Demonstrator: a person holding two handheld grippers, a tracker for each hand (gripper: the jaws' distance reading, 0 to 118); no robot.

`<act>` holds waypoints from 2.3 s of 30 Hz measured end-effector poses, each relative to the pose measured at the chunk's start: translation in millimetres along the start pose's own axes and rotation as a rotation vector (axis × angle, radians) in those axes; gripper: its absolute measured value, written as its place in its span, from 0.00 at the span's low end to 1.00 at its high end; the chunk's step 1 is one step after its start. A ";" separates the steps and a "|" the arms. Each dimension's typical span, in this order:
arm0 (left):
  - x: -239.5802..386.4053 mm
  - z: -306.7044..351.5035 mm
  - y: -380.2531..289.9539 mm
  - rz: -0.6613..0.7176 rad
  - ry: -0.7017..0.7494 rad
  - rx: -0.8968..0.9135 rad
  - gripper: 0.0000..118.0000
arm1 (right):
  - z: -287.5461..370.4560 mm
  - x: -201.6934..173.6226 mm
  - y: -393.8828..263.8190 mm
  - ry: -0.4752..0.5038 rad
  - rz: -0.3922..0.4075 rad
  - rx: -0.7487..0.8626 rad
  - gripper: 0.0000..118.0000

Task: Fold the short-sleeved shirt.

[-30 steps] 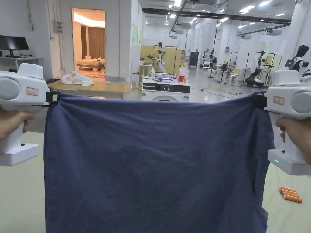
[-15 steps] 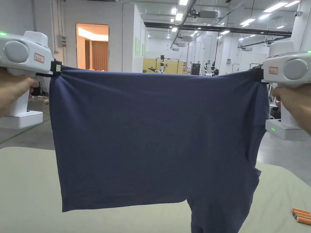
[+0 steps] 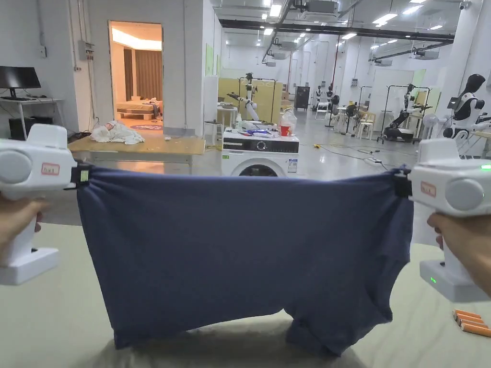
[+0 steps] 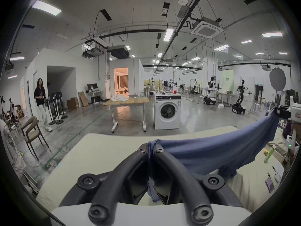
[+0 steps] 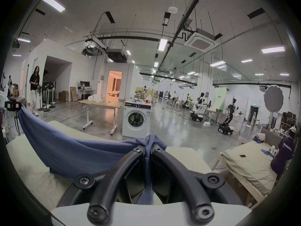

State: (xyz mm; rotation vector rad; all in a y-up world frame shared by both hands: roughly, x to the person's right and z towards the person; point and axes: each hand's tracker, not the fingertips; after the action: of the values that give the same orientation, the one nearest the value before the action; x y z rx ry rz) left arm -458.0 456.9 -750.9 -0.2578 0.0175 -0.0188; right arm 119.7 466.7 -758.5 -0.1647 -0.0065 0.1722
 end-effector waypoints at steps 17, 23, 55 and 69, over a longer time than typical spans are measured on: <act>-34.2 140.6 -127.4 0.100 -0.053 -0.037 0.00 | 175.5 -10.8 -96.9 0.075 0.035 -0.063 0.02; -34.8 178.1 -186.3 0.105 -0.078 -0.127 0.00 | 213.2 -18.6 -157.0 0.091 0.069 -0.175 0.02; 17.2 229.4 -368.2 0.084 -0.088 -0.613 0.33 | 275.3 -36.3 -348.7 0.111 0.057 -0.712 0.54; 84.5 194.8 -285.4 0.014 -0.081 -0.133 0.26 | 238.0 -99.9 -255.5 0.038 -0.103 -0.158 0.56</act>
State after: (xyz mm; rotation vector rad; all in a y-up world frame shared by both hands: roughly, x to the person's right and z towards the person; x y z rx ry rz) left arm -374.4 228.9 -491.0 -0.3914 -0.0601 0.0069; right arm 59.8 240.0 -481.2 -0.3249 0.0093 0.0657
